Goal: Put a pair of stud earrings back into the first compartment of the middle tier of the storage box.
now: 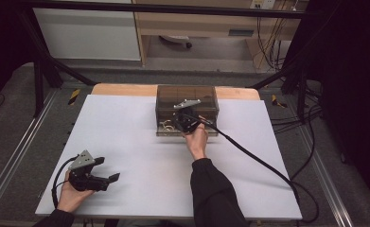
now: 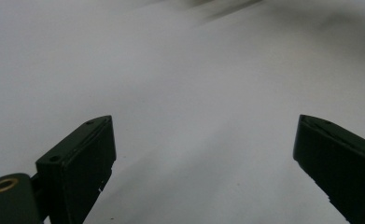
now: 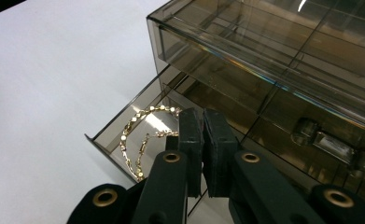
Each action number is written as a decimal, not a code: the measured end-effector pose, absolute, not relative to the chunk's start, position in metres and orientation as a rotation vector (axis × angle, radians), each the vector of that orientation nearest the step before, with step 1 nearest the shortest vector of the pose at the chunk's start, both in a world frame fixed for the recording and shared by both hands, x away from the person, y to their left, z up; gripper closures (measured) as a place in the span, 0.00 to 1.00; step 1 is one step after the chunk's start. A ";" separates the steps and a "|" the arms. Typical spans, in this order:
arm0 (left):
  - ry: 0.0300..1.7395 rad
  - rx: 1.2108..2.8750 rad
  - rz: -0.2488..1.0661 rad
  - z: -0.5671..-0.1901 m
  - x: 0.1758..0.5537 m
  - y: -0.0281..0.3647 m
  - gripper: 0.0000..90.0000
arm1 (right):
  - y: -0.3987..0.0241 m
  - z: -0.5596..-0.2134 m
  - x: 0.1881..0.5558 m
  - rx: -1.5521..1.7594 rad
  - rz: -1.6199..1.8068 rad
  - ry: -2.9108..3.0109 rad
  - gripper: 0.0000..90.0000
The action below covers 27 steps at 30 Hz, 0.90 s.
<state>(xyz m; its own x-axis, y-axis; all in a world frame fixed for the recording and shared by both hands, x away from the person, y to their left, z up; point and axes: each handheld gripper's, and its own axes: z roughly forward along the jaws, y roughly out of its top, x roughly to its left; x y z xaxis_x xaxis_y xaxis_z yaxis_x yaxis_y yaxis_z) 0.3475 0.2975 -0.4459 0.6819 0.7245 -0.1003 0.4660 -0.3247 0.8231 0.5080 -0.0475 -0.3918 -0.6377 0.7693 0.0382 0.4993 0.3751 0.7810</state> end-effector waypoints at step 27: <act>0.920 1.985 0.358 -0.446 0.348 0.298 0.06 | -0.044 -0.401 0.509 1.061 1.120 2.321 0.89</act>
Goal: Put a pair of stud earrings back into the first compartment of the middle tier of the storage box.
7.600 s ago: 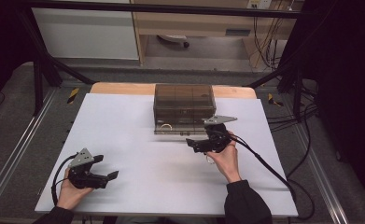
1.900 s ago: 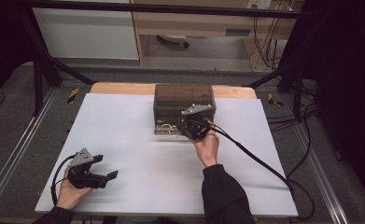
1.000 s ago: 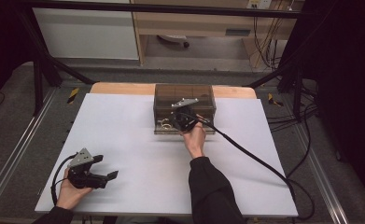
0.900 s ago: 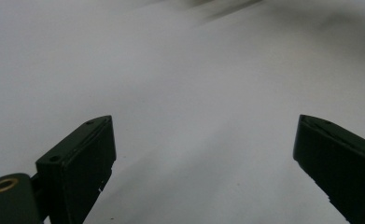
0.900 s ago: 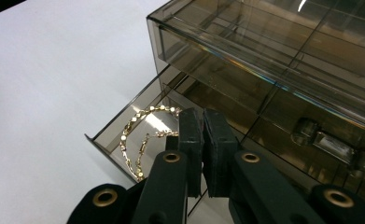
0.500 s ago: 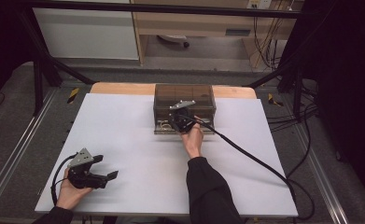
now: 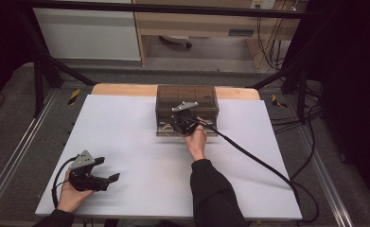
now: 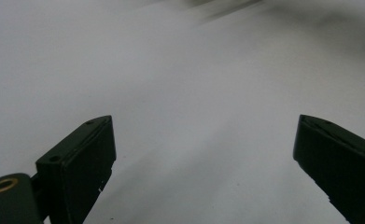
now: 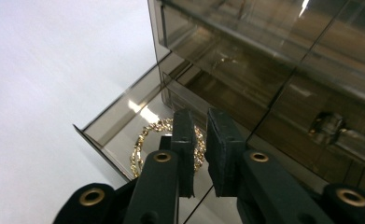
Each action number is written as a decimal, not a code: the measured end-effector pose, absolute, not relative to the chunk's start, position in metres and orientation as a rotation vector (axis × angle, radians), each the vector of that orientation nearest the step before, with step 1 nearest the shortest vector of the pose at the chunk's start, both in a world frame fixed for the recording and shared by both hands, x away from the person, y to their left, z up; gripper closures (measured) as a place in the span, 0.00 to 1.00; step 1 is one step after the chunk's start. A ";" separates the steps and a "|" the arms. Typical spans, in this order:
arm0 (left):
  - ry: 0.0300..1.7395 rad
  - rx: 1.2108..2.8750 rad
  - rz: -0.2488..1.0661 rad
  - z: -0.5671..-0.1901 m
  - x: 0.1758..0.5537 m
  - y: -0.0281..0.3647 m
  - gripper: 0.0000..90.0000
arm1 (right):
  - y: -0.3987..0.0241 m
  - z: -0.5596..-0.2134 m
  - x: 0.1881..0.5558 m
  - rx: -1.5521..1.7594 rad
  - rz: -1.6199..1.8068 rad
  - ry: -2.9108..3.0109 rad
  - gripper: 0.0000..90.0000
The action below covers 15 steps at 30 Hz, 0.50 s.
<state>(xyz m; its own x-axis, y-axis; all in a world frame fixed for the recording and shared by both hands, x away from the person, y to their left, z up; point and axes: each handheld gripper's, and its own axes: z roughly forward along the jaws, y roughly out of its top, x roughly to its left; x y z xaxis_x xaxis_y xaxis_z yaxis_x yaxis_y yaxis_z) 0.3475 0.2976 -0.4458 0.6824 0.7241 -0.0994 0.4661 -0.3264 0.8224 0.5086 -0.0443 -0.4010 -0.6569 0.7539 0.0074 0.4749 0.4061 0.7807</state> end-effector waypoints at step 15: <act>0.919 1.988 0.359 -0.446 0.348 0.297 0.06 | -0.075 -0.367 0.465 1.029 1.243 2.314 0.47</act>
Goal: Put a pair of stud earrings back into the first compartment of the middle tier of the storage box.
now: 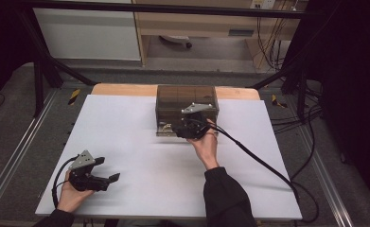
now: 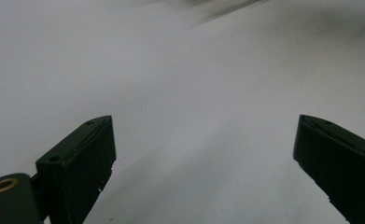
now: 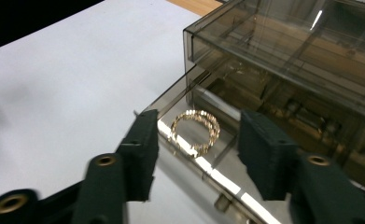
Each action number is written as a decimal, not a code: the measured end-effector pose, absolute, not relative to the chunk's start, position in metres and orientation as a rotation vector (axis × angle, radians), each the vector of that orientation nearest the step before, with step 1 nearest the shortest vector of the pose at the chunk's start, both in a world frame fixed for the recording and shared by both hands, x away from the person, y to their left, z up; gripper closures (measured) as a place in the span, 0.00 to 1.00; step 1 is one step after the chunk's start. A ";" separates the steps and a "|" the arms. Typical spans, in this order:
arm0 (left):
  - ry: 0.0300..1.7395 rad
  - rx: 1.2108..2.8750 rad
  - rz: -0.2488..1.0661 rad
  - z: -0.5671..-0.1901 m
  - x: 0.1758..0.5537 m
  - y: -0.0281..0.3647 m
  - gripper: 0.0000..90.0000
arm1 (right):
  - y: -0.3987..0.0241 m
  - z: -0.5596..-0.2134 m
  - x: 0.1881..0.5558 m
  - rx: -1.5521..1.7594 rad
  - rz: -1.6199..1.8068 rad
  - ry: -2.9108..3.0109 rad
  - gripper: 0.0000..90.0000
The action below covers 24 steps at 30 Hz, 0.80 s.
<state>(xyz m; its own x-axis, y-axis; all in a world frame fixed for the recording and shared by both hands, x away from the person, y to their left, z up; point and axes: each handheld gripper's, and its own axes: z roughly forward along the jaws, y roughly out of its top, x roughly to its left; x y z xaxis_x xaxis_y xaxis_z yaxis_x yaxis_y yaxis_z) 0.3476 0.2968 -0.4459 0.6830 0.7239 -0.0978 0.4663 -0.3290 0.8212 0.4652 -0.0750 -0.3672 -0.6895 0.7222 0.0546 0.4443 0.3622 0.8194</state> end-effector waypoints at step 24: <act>0.923 1.993 0.360 -0.446 0.348 0.296 0.06 | -0.182 -0.398 0.397 1.110 1.335 2.266 0.01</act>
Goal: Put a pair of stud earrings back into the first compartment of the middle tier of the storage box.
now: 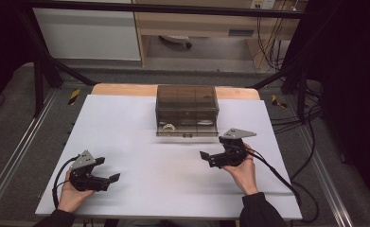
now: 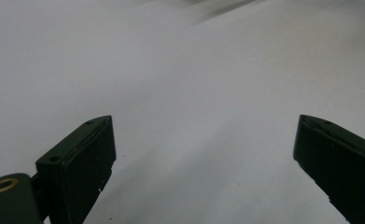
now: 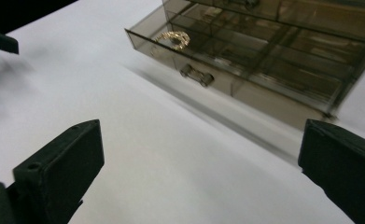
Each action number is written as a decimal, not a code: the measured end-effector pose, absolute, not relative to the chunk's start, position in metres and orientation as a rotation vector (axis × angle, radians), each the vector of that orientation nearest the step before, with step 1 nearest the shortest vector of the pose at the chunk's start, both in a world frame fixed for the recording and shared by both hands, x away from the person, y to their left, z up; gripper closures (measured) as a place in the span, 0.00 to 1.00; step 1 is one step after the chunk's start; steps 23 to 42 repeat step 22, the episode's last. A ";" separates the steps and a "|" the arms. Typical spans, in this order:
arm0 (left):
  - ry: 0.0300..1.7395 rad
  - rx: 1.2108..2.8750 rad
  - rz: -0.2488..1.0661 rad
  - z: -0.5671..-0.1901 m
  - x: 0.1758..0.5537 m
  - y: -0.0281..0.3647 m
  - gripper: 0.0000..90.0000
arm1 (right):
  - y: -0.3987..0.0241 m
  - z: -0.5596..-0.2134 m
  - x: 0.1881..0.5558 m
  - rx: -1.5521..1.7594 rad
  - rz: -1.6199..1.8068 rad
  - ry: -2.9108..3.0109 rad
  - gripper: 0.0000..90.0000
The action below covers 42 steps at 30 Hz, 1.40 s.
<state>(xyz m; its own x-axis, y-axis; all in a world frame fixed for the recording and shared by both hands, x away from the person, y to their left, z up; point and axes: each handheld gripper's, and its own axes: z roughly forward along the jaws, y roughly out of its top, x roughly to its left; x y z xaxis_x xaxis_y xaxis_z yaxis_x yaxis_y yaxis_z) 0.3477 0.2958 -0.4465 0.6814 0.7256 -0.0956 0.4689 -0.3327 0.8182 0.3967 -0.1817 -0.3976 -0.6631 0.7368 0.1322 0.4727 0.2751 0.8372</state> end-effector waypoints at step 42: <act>0.915 1.997 0.359 -0.446 0.347 0.294 0.06 | -0.253 -0.441 0.358 1.171 1.396 2.229 0.00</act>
